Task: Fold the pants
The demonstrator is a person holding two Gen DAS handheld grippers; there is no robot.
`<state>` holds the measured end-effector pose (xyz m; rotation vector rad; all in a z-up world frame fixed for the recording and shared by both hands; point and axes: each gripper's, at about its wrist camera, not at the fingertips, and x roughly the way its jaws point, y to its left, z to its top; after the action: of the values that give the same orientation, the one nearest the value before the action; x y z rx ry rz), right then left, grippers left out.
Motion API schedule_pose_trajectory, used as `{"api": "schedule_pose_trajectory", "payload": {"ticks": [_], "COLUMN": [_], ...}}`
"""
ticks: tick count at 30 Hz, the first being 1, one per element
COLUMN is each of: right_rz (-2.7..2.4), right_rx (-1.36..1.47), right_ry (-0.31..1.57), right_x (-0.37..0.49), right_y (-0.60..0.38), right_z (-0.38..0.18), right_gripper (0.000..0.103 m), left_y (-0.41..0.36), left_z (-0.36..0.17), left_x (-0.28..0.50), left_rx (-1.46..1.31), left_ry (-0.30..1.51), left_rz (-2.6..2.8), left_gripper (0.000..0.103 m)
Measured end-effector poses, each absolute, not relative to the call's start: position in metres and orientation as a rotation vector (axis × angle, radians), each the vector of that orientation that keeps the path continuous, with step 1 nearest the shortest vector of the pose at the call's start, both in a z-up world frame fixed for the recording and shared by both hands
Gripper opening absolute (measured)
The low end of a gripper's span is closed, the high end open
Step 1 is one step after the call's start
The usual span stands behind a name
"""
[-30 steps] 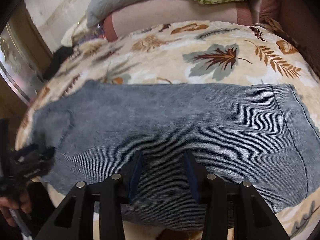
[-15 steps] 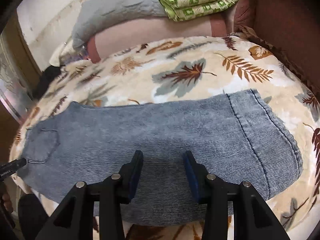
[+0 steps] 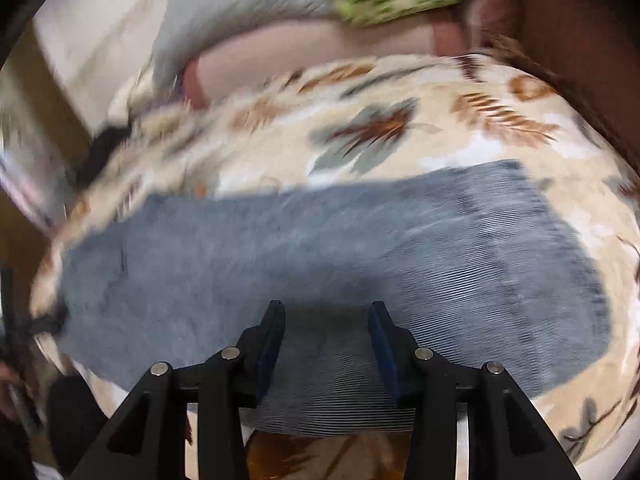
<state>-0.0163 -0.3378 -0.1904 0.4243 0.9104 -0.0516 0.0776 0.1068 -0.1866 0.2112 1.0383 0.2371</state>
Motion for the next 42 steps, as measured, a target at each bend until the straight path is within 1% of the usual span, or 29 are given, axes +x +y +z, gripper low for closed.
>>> {"api": "schedule_pose_trajectory", "payload": {"ticks": [6,7,11,13,15,18,25,26,28,30,33,38,39,40,41,42], "right_rz": [-0.09,-0.094,-0.128,-0.129,-0.121,-0.094,-0.078,-0.078,-0.077,-0.086,-0.093,-0.075,-0.073,-0.076,-0.085,-0.091], "right_rx": [0.806,0.862,1.017,1.056,1.086,1.131,1.157,1.153,1.158,1.163,1.154,1.187,1.202,1.208,1.204,1.201], "right_ry": [0.706,0.667,0.611,0.619,0.654,0.701,0.826,0.829,0.824,0.821,0.82,0.795,0.783,0.776,0.782,0.787], "right_x": [-0.069,-0.081,-0.107,-0.113,-0.112,-0.108,-0.089,-0.085,-0.08,-0.074,-0.065,-0.058,-0.057,-0.057,-0.055,-0.054], "right_y": [-0.431,-0.446,-0.48,-0.488,-0.49,-0.489,-0.481,-0.479,-0.477,-0.475,-0.473,-0.476,-0.478,-0.479,-0.479,-0.479], "right_z": [-0.181,-0.182,-0.193,-0.199,-0.207,-0.217,-0.238,-0.239,-0.239,-0.24,-0.24,-0.243,-0.244,-0.245,-0.246,-0.247], "right_gripper": [0.047,0.047,0.047,0.048,0.052,0.052,0.054,0.055,0.061,0.063,0.064,0.064,0.061,0.05,0.041,0.035], "left_y": [0.049,0.036,-0.019,-0.044,-0.066,-0.087,-0.103,-0.107,-0.114,-0.12,-0.126,-0.128,-0.128,-0.128,-0.127,-0.127], "left_z": [-0.141,-0.137,-0.132,-0.137,-0.142,-0.152,-0.177,-0.179,-0.183,-0.187,-0.194,-0.21,-0.216,-0.22,-0.222,-0.222], "left_x": [0.057,0.054,0.046,0.045,0.041,0.038,0.051,0.052,0.053,0.058,0.068,0.082,0.086,0.088,0.089,0.09], "left_rx": [0.221,0.225,0.246,0.264,0.293,0.325,0.319,0.318,0.321,0.324,0.307,0.303,0.308,0.305,0.296,0.296], "left_ry": [0.935,0.927,0.932,0.949,0.96,0.981,1.063,1.068,1.076,1.084,1.102,1.125,1.14,1.143,1.128,1.128], "left_rz": [0.073,0.039,-0.117,-0.172,-0.215,-0.243,-0.263,-0.267,-0.28,-0.278,-0.272,-0.242,-0.241,-0.247,-0.248,-0.245], "left_gripper": [0.087,0.087,0.087,0.087,0.087,0.087,0.087,0.087,0.087,0.087,0.087,0.087,0.087,0.088,0.091,0.092]}}
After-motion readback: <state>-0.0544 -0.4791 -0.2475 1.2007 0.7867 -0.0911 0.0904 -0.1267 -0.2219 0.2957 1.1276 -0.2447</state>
